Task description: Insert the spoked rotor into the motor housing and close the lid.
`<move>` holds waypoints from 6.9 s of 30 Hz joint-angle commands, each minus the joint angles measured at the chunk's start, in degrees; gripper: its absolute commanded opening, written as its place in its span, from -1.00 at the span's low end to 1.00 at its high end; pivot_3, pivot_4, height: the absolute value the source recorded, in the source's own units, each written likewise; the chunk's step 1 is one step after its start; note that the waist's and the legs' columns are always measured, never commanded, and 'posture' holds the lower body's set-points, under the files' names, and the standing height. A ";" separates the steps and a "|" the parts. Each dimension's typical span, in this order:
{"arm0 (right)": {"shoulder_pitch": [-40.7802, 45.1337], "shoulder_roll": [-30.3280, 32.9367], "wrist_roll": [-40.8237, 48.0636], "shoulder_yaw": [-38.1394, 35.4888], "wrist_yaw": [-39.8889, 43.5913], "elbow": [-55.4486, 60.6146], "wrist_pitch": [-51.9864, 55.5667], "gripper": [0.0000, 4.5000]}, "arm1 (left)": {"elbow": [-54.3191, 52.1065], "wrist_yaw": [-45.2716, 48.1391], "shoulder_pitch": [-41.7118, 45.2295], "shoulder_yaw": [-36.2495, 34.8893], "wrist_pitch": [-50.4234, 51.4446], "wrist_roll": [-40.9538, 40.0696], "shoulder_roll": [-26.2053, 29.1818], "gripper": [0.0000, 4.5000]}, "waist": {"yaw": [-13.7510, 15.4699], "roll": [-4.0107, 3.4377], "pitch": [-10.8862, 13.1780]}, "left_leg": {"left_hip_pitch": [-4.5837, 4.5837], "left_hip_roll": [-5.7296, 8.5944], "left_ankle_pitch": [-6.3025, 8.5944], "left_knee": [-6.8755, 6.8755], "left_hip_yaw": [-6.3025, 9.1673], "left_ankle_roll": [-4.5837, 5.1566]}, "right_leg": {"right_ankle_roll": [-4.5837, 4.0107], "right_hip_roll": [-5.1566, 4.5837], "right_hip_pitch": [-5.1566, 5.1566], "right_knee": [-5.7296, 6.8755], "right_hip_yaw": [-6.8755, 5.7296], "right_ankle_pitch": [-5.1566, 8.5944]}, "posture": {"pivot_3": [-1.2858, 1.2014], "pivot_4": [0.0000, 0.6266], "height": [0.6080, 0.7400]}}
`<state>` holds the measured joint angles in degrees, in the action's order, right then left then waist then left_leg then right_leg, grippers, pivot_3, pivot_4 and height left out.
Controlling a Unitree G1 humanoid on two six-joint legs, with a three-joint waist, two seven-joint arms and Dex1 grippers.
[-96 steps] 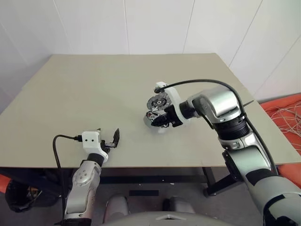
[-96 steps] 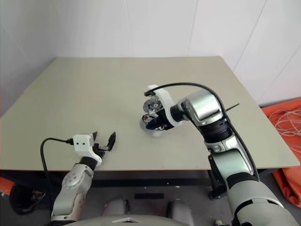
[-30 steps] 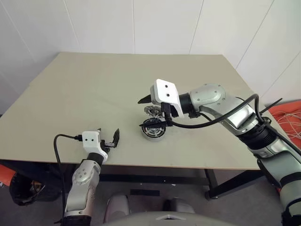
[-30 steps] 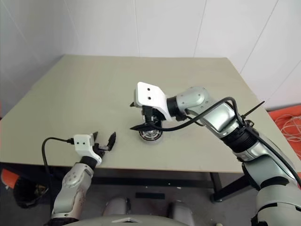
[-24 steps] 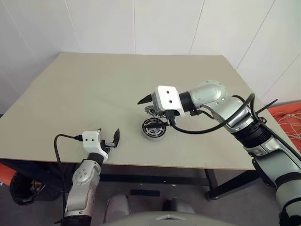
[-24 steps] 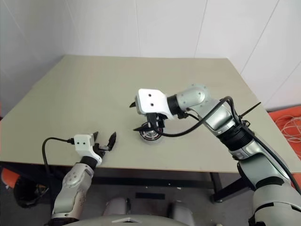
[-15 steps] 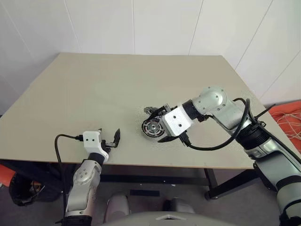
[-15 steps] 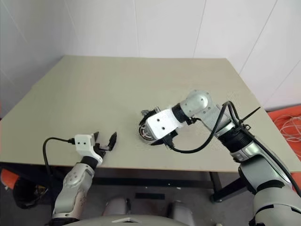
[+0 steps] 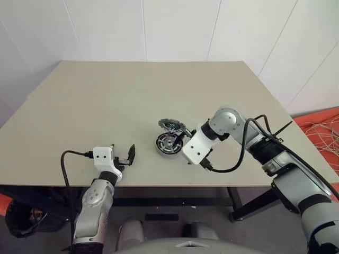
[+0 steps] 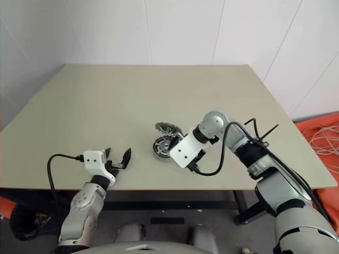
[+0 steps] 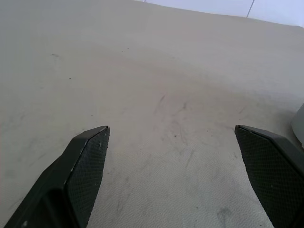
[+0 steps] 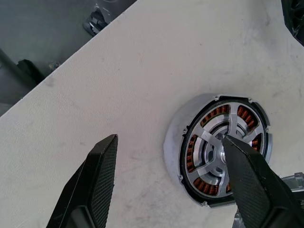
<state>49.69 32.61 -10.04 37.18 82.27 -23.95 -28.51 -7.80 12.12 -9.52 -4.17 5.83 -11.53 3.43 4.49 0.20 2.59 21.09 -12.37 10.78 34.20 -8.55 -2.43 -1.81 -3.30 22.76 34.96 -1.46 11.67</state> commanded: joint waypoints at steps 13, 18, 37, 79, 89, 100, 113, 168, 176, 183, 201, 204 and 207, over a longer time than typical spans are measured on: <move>4.89 -3.28 -4.77 -0.67 -0.03 -10.49 -6.78 -0.60 | -1.16 0.14 -0.20 -0.08 -1.99 -0.38 -0.20 1.00 | -0.55 -0.01 0.01 | 0.01 -0.04 0.03 0.02 -0.02 0.06 | -0.04 0.00 0.00 -0.01 0.00 -0.02 | 0.03 -1.00 1.00; 5.26 -4.00 -5.49 -0.79 -1.19 -12.05 -7.46 -0.90 | -0.68 0.42 -0.44 -0.02 -2.51 -0.43 -0.23 1.00 | -0.49 -0.01 0.01 | 0.01 -0.04 0.07 0.02 -0.02 0.12 | -0.06 0.00 -0.03 -0.03 0.00 -0.01 | 0.03 -1.00 1.00; 5.72 -4.79 -4.89 -1.82 -2.01 -12.14 -7.67 -0.06 | -0.67 0.79 -0.81 -0.04 -2.58 -0.50 -0.19 1.00 | -0.56 -0.02 0.01 | -0.01 -0.08 0.08 0.03 -0.05 0.13 | -0.06 0.00 -0.01 -0.03 0.00 -0.02 | 0.03 -1.00 1.00; -3.54 4.03 0.30 -9.26 2.82 17.42 26.78 -0.99 | 0.45 1.18 0.30 -0.01 -2.70 -0.91 -0.40 1.00 | -0.54 -0.17 0.11 | 0.01 -0.11 0.09 0.00 -0.07 0.15 | -0.10 0.02 0.03 -0.06 0.02 -0.04 | 0.03 -1.00 1.00; -11.09 5.51 0.45 -8.23 0.43 36.87 62.79 -0.99 | -0.60 1.08 1.22 0.67 -1.11 -1.00 -0.27 1.00 | -0.41 -0.21 0.14 | -0.05 -0.10 0.09 0.00 -0.06 0.14 | 0.05 0.01 -0.02 -0.06 0.05 0.04 | 0.03 -1.00 1.00; -5.24 -3.32 1.03 -6.46 -10.84 32.49 86.76 -0.99 | -2.36 0.24 1.10 0.89 0.17 -1.16 -0.36 1.00 | -0.45 -0.28 0.17 | -0.15 -0.08 0.07 0.00 -0.05 0.10 | 0.28 0.01 -0.02 0.00 0.07 0.17 | 0.03 -1.00 1.00; -1.34 -11.75 10.87 -8.06 -20.69 30.67 103.98 -0.99 | -1.28 0.46 1.07 0.59 -0.78 -1.30 -0.12 1.00 | -0.55 -0.30 0.18 | -0.55 -0.07 0.06 -0.04 -0.04 0.06 | 0.32 0.02 -0.31 0.00 0.11 0.20 | 0.03 -1.00 1.00; -17.84 -3.14 4.89 -21.13 -38.35 16.64 34.65 -0.25 | -0.18 2.25 0.71 0.39 -1.37 -1.44 0.74 1.00 | -0.69 -0.43 0.27 | -0.16 0.27 0.05 -0.24 -0.08 0.04 | 0.34 0.01 0.09 -0.14 0.13 0.21 | 0.03 -1.00 1.00; -19.32 -7.50 2.84 -20.94 -44.13 17.02 37.15 -0.65 | -0.96 1.94 1.02 0.45 -0.54 -1.43 0.81 1.00 | -0.57 -0.42 0.27 | -0.15 0.29 0.05 -0.12 -0.06 0.04 | 0.35 -0.01 0.00 -0.14 0.14 0.21 | 0.03 -1.00 1.00; -20.89 -10.21 3.16 -19.87 -43.93 19.84 38.06 -0.99 | -0.93 1.97 1.29 0.19 -0.20 -1.55 1.00 1.00 | -0.58 -0.43 0.27 | -0.12 0.28 0.05 -0.14 -0.06 0.05 | 0.34 0.00 0.03 -0.15 0.13 0.20 | 0.03 -1.00 1.00; -23.93 -12.36 4.34 -18.09 -40.52 20.32 37.92 -0.99 | -0.65 2.10 0.62 -0.25 -0.82 -1.63 1.16 1.00 | -0.63 -0.42 0.27 | -0.15 0.26 0.06 -0.15 -0.05 0.05 | 0.36 0.01 0.01 -0.15 0.13 0.21 | 0.03 -1.00 1.00; -23.77 -13.42 3.71 -17.71 -41.06 19.02 37.63 -0.99 | -0.84 2.15 0.44 -0.30 -0.80 -1.66 1.22 1.00 | -0.61 -0.42 0.27 | -0.15 0.27 0.05 -0.15 -0.05 0.05 | 0.36 0.00 0.01 -0.15 0.13 0.21 | 0.03 -1.00 1.00; -23.69 -14.28 3.53 -17.33 -41.21 18.06 37.59 -0.99 | -0.96 2.16 0.33 -0.28 -0.82 -1.62 1.25 1.00 | -0.61 -0.42 0.27 | -0.16 0.27 0.05 -0.15 -0.05 0.05 | 0.36 0.00 0.01 -0.15 0.14 0.21 | 0.03 -1.00 1.00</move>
<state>25.48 18.62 -6.68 19.76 41.18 -6.17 9.76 -6.60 14.09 -9.45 -4.26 5.72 -12.64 4.37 3.88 -0.23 2.86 20.93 -12.10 10.83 34.05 -8.60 -2.37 -1.46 -3.30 22.77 34.81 -1.33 11.88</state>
